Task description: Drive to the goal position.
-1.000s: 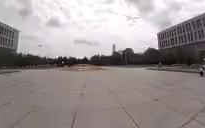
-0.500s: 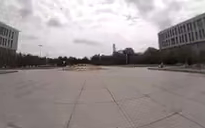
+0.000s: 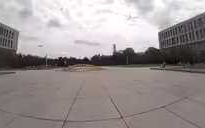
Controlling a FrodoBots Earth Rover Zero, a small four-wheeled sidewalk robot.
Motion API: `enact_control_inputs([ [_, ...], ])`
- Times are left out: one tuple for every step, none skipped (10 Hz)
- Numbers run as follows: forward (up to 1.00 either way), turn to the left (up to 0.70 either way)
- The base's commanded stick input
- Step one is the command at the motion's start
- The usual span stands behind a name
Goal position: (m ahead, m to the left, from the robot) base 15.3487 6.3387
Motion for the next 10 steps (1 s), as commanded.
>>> enact_control_inputs([
  [1.00, 0.00],
  [1.00, 0.00],
  [1.00, 0.00],
  [1.00, 0.00],
  [1.00, 0.00],
  [1.00, 0.00],
  [1.00, 0.00],
  [1.00, 0.00],
  [1.00, 0.00],
  [1.00, 0.00],
])
